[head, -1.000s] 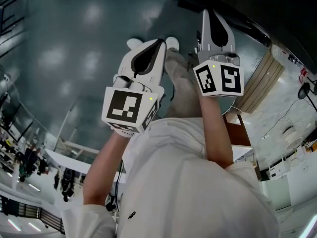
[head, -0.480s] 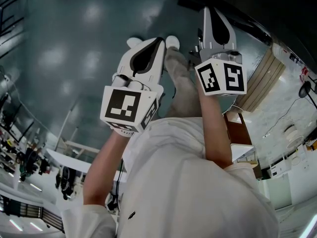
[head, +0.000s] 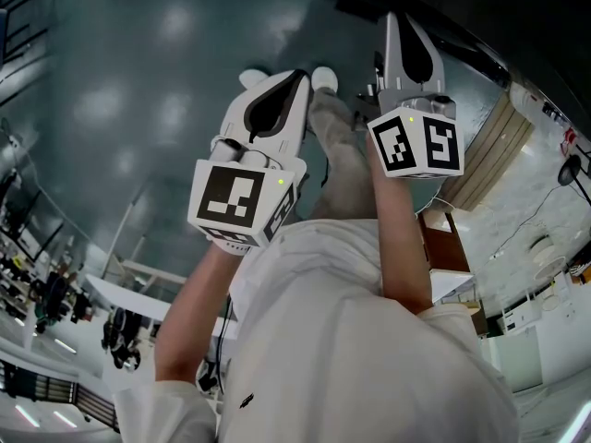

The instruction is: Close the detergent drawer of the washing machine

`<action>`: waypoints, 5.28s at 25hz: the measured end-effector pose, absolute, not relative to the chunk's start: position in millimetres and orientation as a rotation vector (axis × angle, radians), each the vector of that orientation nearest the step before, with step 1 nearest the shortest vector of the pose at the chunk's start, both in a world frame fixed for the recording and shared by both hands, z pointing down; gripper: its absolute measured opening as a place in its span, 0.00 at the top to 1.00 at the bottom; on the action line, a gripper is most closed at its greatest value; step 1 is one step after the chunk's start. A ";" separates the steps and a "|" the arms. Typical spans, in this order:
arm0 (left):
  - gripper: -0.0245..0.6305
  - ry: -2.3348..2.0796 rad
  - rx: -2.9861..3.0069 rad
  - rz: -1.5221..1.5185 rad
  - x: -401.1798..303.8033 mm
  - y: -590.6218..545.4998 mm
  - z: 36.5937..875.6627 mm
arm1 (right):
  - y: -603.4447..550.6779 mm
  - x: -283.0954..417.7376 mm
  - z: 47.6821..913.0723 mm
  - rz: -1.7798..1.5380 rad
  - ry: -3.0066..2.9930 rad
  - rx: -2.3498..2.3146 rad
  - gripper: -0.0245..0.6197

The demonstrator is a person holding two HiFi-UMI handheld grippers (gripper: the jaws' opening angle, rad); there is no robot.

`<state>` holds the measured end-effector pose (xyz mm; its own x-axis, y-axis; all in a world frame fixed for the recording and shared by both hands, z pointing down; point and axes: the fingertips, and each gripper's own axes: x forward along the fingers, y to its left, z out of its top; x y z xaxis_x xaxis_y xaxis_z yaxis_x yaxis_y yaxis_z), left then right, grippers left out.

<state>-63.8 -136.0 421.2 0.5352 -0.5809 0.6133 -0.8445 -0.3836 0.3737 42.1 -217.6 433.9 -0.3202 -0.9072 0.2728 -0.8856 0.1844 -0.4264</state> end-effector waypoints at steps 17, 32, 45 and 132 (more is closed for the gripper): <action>0.94 -1.141 2.089 0.504 -56.1 -134.2 427.9 | -219.7 49.2 435.8 -0.829 2.365 -1.783 0.96; 0.94 -1.140 2.089 0.502 -63.0 -136.6 427.8 | -231.9 51.2 434.3 -0.863 2.303 -1.785 0.96; 0.94 -1.157 2.111 0.485 -71.4 -131.9 411.4 | -232.5 46.4 434.1 -0.900 2.361 -1.778 0.96; 0.94 -1.524 2.265 0.033 -93.6 -59.5 198.2 | -90.6 14.6 202.3 -0.364 2.903 -1.346 0.97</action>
